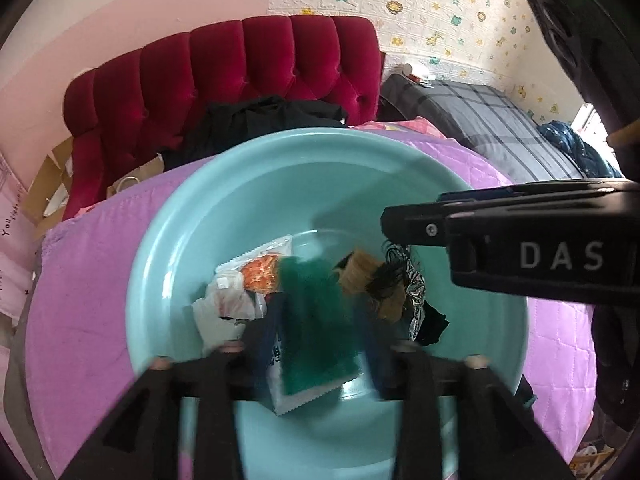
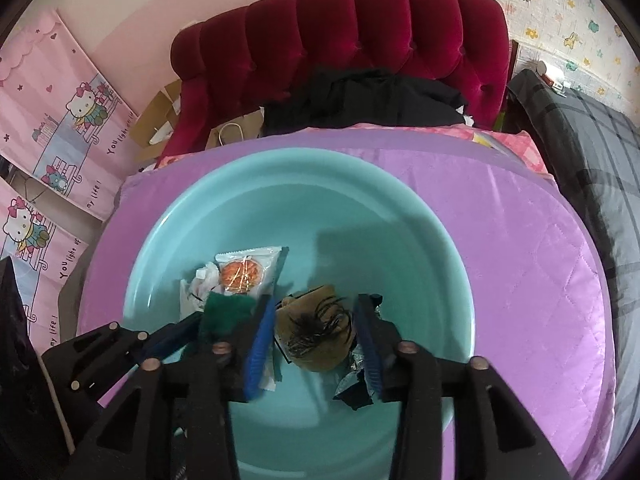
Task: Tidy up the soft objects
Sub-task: 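Open both tools to drop the pad and earphones into the basin, then withdraw both tools from the basin toward the remaining table items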
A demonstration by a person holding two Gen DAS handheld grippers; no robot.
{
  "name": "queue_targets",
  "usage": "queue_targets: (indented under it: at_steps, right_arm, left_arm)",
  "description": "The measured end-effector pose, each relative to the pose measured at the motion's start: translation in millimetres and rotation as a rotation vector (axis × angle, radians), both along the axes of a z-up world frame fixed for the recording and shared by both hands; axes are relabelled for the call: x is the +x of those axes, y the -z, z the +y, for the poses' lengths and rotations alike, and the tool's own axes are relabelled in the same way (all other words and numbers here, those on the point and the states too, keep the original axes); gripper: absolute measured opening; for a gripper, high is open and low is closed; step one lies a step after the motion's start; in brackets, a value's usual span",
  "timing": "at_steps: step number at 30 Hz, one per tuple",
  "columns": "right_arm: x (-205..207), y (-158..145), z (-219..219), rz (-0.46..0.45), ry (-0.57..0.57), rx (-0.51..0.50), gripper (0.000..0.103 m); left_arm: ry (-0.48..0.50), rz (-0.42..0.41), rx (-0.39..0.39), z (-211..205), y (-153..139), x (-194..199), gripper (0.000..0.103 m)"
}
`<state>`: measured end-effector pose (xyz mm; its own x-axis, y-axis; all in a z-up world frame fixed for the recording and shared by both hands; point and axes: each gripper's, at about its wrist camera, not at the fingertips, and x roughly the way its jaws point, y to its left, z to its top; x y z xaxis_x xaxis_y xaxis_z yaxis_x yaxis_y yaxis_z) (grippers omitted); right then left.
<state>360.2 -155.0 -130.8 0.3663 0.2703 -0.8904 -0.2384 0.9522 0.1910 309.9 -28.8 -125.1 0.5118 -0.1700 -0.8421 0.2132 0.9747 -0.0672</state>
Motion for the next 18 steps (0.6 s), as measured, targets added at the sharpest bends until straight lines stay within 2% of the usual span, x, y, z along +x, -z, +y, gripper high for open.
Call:
queue_targets:
  at_steps: [1, 2, 3, 5, 8, 9, 18]
  right_arm:
    - [-1, -2, -1, -0.006, 0.003, -0.003, 0.054]
    - [-2, -3, -1, -0.010, 0.001, 0.000, 0.057]
    - [-2, -5, -1, -0.015, 0.003, -0.007, 0.061]
    - [-4, -7, -3, -0.029, 0.013, -0.019, 0.085]
    - [-9, -10, -6, -0.041, 0.023, -0.025, 0.100]
    - [-11, -11, -6, -0.049, 0.027, -0.036, 0.102]
    - [-42, -23, -10, -0.088, 0.011, -0.068, 0.103]
  left_arm:
    - [-0.007, -0.001, -0.001, 1, -1, 0, 0.071]
    - [-0.019, -0.006, 0.000, 3, -1, -1, 0.088]
    - [-0.032, -0.015, 0.002, 4, -3, -2, 0.096]
    - [-0.053, -0.031, 0.001, 8, -6, -6, 0.102]
    - [-0.074, -0.039, 0.014, 12, -9, -10, 0.103]
    - [-0.081, -0.040, 0.020, 13, -9, -13, 0.103]
    - [-0.101, -0.036, 0.008, 14, -22, -39, 0.103]
